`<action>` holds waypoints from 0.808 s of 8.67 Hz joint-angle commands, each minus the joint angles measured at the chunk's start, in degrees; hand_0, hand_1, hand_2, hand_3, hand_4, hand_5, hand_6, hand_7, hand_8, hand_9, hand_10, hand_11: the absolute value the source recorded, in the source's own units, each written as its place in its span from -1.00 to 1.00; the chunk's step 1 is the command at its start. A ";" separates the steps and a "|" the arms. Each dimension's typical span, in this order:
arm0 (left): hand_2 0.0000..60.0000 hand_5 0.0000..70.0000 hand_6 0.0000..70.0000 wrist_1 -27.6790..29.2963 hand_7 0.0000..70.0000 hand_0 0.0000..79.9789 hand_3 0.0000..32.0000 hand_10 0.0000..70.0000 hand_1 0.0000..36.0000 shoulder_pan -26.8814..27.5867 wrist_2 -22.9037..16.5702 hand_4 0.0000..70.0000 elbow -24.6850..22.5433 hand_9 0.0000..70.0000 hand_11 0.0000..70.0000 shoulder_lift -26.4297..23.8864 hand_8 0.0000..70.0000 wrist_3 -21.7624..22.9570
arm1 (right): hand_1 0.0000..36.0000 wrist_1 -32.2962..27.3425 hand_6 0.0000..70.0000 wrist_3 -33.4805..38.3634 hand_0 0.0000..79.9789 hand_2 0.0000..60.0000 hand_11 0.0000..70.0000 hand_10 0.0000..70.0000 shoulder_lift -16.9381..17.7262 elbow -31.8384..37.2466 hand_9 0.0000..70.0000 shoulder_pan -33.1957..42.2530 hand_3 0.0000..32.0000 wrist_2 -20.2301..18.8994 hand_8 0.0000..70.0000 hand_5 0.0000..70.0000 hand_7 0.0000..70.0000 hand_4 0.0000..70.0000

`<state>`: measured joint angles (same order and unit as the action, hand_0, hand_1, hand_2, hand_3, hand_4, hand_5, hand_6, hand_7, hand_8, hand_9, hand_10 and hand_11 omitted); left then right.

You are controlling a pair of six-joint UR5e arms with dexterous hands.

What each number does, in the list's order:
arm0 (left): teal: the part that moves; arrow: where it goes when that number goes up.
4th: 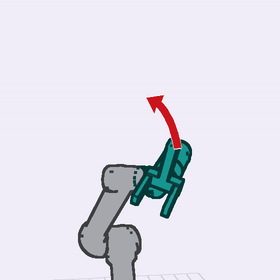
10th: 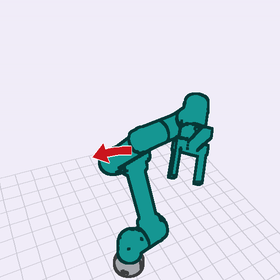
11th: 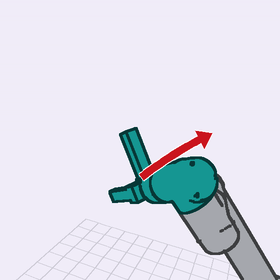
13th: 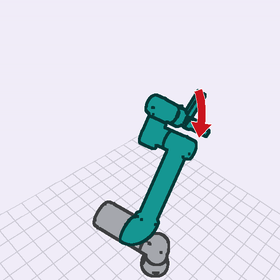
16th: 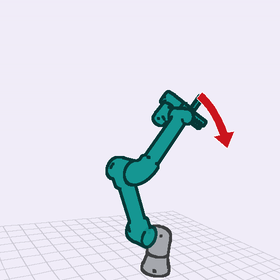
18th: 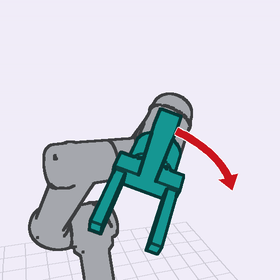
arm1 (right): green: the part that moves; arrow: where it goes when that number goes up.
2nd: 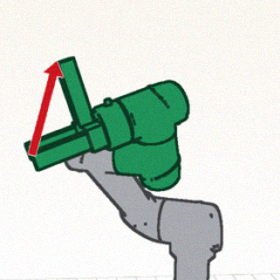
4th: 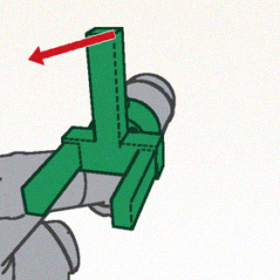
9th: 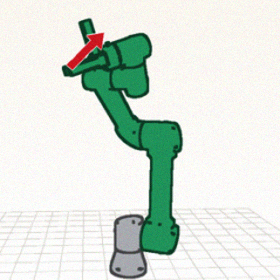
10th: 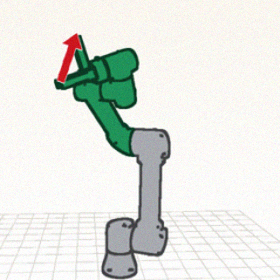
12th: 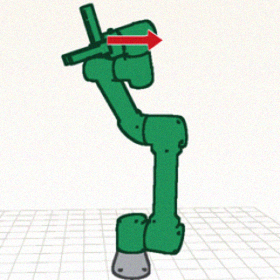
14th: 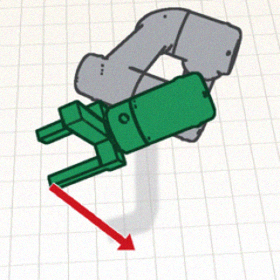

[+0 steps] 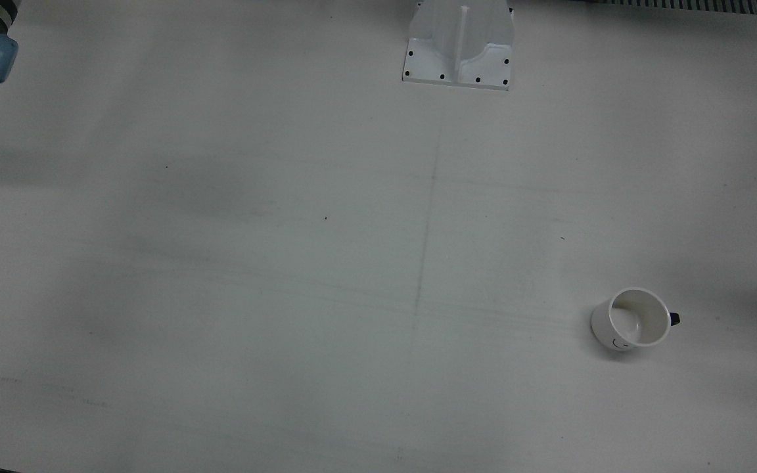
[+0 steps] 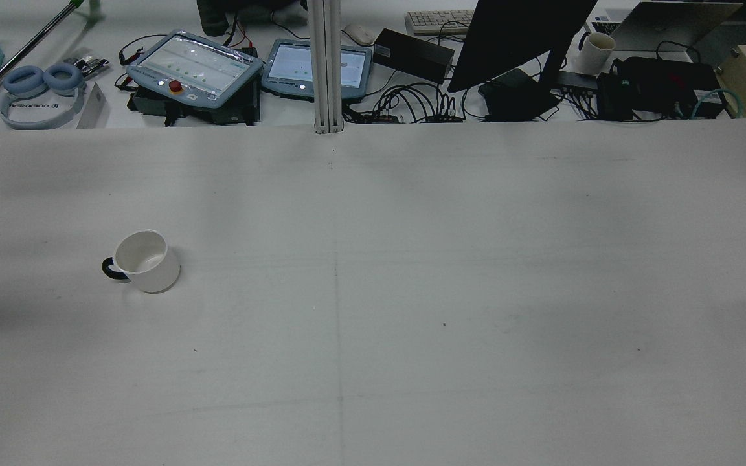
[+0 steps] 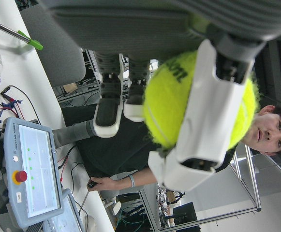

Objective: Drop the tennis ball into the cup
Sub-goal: 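Move the left hand holding the yellow tennis ball over the white mug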

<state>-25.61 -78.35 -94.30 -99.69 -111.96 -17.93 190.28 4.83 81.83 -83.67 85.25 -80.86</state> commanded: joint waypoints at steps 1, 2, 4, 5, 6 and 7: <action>0.59 -0.13 1.00 0.99 1.00 1.00 -1.00 0.10 1.00 3.88 -0.10 0.26 -3.38 1.00 0.65 0.07 0.52 -0.08 | -1.00 0.00 -1.00 0.00 -1.00 -1.00 -1.00 -1.00 0.00 0.00 -1.00 0.00 -1.00 0.00 -1.00 -1.00 -1.00 -1.00; 0.53 -0.13 1.00 0.91 1.00 1.00 -1.00 0.09 1.00 7.56 -0.10 0.29 -5.32 1.00 0.64 0.07 0.53 -0.08 | -1.00 0.00 -1.00 0.00 -1.00 -1.00 -1.00 -1.00 0.00 0.00 -1.00 0.00 -1.00 0.00 -1.00 -1.00 -1.00 -1.00; 0.49 -0.19 1.00 0.82 1.00 1.00 -1.00 0.07 1.00 14.68 -0.10 0.31 -6.65 1.00 0.60 -0.02 0.50 -0.08 | -1.00 0.00 -1.00 0.00 -1.00 -1.00 -1.00 -1.00 0.00 0.00 -1.00 0.00 -1.00 0.00 -1.00 -1.00 -1.00 -1.00; 0.54 -0.24 1.00 1.00 1.00 1.00 -1.00 0.04 1.00 17.94 -0.10 0.28 -6.57 1.00 0.57 -0.02 0.46 -0.08 | -1.00 0.00 -1.00 0.00 -1.00 -1.00 -1.00 -1.00 0.00 0.00 -1.00 0.00 -1.00 0.00 -1.00 -1.00 -1.00 -1.00; 0.59 -0.27 1.00 1.17 1.00 1.00 -1.00 0.01 1.00 20.24 -0.10 0.22 -6.57 0.98 0.53 0.24 0.45 -0.35 | -1.00 0.00 -1.00 0.00 -1.00 -1.00 -1.00 -1.00 0.00 0.00 -1.00 0.00 -1.00 0.00 -1.00 -1.00 -1.00 -1.00; 0.54 -0.33 0.70 1.43 1.00 1.00 -1.00 0.00 1.00 23.04 -0.10 0.15 -6.57 0.95 0.50 0.68 0.37 -0.52 | -1.00 0.00 -1.00 0.00 -1.00 -1.00 -1.00 -1.00 0.00 0.00 -1.00 0.00 -1.00 0.00 -1.00 -1.00 -1.00 -1.00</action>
<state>-24.60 -61.49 -94.41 -106.11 -111.88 -18.10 190.28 4.83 81.83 -83.67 85.26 -80.86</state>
